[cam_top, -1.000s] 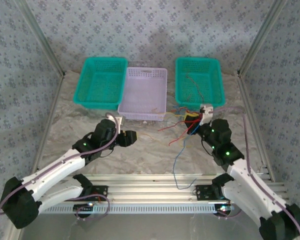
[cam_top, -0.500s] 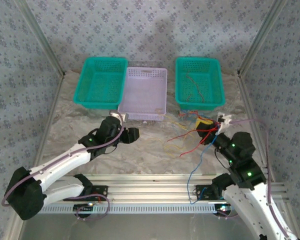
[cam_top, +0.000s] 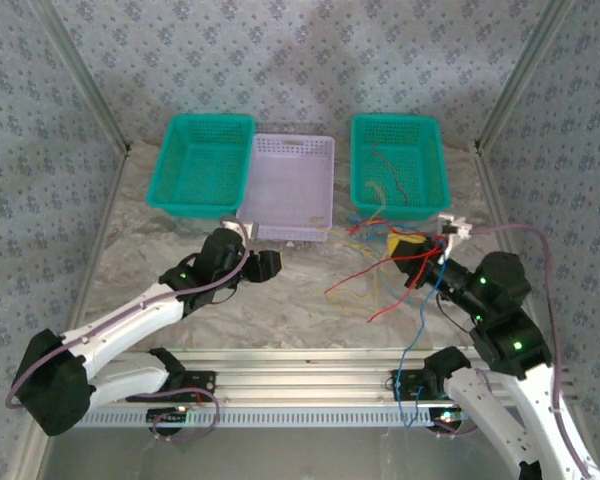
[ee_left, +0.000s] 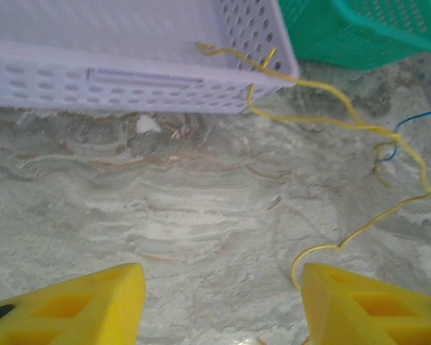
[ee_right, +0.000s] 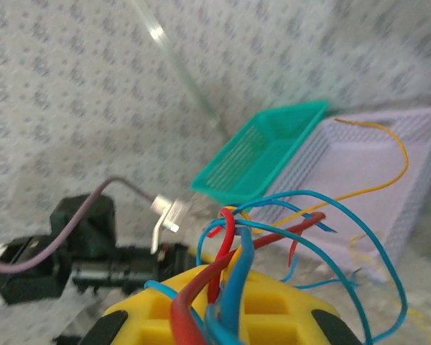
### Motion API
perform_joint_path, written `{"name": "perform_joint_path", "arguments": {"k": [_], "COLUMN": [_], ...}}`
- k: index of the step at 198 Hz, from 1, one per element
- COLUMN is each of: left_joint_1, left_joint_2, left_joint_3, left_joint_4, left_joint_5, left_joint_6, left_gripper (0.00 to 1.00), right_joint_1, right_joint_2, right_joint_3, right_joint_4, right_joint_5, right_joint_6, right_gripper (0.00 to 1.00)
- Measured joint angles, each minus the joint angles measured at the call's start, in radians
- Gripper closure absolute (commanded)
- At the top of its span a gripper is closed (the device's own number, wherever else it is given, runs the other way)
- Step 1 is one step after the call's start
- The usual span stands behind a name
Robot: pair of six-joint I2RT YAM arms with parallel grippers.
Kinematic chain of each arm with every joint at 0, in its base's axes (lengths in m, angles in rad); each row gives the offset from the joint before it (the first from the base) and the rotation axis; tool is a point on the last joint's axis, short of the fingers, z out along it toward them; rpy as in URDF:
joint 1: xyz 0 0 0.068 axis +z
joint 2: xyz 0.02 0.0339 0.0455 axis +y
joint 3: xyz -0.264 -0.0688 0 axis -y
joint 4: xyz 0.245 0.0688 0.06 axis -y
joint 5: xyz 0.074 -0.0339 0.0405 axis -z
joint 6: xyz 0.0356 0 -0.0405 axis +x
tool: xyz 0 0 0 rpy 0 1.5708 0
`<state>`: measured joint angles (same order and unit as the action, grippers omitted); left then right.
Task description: Untangle the cables
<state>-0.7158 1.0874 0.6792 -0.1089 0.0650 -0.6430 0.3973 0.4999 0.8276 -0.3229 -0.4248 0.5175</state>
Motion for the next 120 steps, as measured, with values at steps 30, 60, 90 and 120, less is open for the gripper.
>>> {"name": "perform_joint_path", "arguments": {"k": [30,60,90,120], "left_joint_1": [0.0,0.0,0.0,-0.002], "left_joint_2": [-0.009,-0.045,-0.053,-0.047], "left_joint_3": [0.06,0.084,0.097,0.096], "left_joint_4": [0.019,0.068,0.117,0.15], "left_joint_5": [0.058,0.134,0.209,0.268], "left_joint_6": [-0.061,-0.13,-0.181,-0.216], "left_gripper": [0.39,0.36,0.35,0.35], "right_joint_1": [0.015,0.038,0.062,0.082], "right_joint_2": [0.086,0.2,0.303,0.383], "right_joint_3": [-0.103,-0.138,-0.138,-0.136], "right_joint_4": [0.078,0.159,0.225,0.287], "right_joint_5": [-0.127,-0.209,-0.245,-0.269], "right_joint_6": [0.04,0.05,0.048,0.047], "right_gripper": [1.0,1.0,1.0,1.0]}}
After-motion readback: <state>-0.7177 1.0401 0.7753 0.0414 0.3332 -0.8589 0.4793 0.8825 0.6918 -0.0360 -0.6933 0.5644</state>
